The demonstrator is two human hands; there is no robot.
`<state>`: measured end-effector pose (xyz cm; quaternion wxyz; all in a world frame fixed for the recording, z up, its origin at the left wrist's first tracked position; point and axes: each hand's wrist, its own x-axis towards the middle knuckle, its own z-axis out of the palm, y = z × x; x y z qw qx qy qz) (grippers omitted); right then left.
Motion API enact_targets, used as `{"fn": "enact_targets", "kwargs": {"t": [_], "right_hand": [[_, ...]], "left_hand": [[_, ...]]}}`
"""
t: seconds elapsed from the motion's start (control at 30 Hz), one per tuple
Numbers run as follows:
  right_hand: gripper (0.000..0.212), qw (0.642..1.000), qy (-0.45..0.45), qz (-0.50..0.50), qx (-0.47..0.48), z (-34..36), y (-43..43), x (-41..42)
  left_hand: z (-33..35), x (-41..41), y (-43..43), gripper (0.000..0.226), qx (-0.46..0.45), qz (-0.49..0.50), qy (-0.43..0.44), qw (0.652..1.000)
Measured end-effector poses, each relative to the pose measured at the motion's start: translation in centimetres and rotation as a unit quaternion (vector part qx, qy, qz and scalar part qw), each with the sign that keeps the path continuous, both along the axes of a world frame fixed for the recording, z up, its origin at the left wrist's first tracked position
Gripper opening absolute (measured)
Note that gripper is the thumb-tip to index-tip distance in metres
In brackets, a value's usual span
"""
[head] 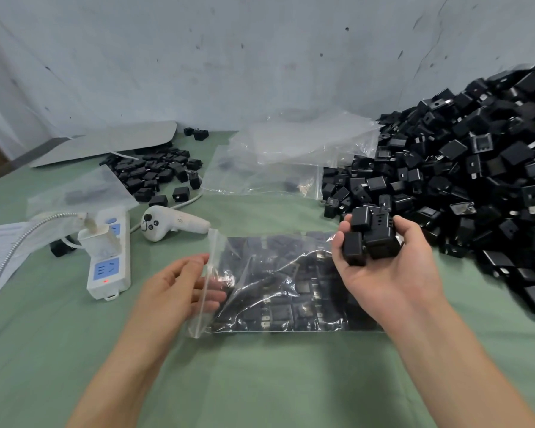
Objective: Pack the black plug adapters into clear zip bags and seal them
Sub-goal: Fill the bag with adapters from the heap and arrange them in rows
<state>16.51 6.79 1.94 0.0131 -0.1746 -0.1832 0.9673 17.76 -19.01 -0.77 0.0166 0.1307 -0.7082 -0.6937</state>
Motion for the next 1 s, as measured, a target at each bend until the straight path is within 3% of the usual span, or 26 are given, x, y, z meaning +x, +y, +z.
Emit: {"fn": "enact_targets", "kwargs": {"t": [0.43, 0.6, 0.77, 0.93, 1.0], "right_hand": [[0.037, 1.000, -0.009, 0.027, 0.003, -0.1, -0.3, 0.3], [0.045, 0.998, -0.012, 0.056, 0.020, -0.2, -0.9, 0.2], [0.053, 0.990, -0.008, 0.114, 0.078, -0.2, -1.9, 0.2], [0.052, 0.968, 0.024, 0.218, 0.119, 0.0, -3.4, 1.1], [0.051, 0.960, 0.025, 0.244, 0.136, 0.1, -4.5, 1.3]], "left_hand": [[0.3, 0.4, 0.9, 0.024, -0.126, -0.095, -0.007, 0.988], [0.5, 0.1, -0.2, 0.025, -0.113, -0.054, 0.003, 0.992], [0.4, 0.1, 0.7, 0.023, -0.055, -0.105, -0.021, 0.993], [1.5, 0.1, -0.3, 0.014, -0.113, 0.061, 0.102, 0.986], [2.6, 0.6, 0.7, 0.015, -0.126, 0.041, 0.172, 0.976]]}}
